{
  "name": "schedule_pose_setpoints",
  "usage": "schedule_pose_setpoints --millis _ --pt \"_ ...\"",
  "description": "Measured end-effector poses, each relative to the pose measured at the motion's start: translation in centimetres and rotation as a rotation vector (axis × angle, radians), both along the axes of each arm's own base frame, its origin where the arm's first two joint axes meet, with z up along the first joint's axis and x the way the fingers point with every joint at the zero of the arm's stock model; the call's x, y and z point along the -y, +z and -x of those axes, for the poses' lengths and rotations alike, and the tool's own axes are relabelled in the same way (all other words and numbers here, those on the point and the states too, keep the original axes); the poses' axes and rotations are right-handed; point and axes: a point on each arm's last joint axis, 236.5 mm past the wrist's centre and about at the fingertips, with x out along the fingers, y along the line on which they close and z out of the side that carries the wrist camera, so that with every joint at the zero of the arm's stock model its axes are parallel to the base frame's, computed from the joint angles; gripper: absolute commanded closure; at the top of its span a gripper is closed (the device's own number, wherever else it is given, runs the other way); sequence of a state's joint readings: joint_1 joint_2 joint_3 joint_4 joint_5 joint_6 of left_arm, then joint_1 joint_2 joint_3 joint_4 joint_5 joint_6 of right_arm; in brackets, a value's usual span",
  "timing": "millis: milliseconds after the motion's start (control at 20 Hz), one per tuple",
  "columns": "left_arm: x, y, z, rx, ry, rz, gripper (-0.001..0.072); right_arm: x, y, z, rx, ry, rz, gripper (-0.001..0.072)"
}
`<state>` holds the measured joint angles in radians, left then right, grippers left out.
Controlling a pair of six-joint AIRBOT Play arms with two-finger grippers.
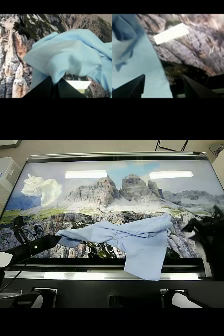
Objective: Fold the clothes and pants, and hang the long-sleeved shirts on hangers.
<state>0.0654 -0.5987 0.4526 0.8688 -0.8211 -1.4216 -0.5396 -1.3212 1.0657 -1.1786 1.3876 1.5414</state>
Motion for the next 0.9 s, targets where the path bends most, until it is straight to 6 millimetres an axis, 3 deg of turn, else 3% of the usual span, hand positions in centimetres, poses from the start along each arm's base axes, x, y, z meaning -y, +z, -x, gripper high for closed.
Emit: schedule_pose_setpoints --millis 150,350,400,450,500,600,700,750,850,900 --pt "0.1 -0.1 0.0 -0.003 0.000 0.004 0.0680 -3.4 -4.1 4.0 -0.101 0.007 -0.133 0.0172" --pt "0.4 -0.3 0.5 -0.021 -0.016 0.009 0.0681 -8.2 -7.3 4.5 -0.079 0.013 -0.211 0.0174" --pt "0.5 -0.3 0.6 -0.027 -0.021 0.010 0.0681 -9.4 -7.5 4.1 -0.060 0.011 -0.230 0.0219" --pt "0.5 -0.4 0.7 -0.029 -0.023 0.011 0.0681 -10.2 -7.7 3.6 -0.042 0.014 -0.231 0.0496" --pt "0.5 -0.4 0.8 -0.032 -0.025 0.011 0.0681 -10.6 -8.1 3.1 -0.024 0.017 -0.219 0.0659" --pt "0.6 0.0 0.7 -0.020 -0.035 0.004 0.0682 -11.5 -7.8 1.9 0.021 0.036 -0.218 0.0663" --pt "0.3 1.8 -0.1 0.039 -0.064 -0.037 0.0682 -12.2 -5.0 -0.5 0.105 0.087 -0.242 0.0664" --pt "0.0 3.6 -0.9 0.091 -0.076 -0.072 0.0682 -12.2 -2.7 -2.1 0.166 0.125 -0.239 0.0663" --pt "-1.0 8.7 -2.5 0.220 -0.088 -0.165 0.0682 -11.4 4.7 -6.8 0.368 0.192 -0.183 0.0663" --pt "-1.7 12.4 -3.4 0.309 -0.086 -0.224 0.0682 -10.8 9.9 -9.1 0.505 0.222 -0.130 0.0662"
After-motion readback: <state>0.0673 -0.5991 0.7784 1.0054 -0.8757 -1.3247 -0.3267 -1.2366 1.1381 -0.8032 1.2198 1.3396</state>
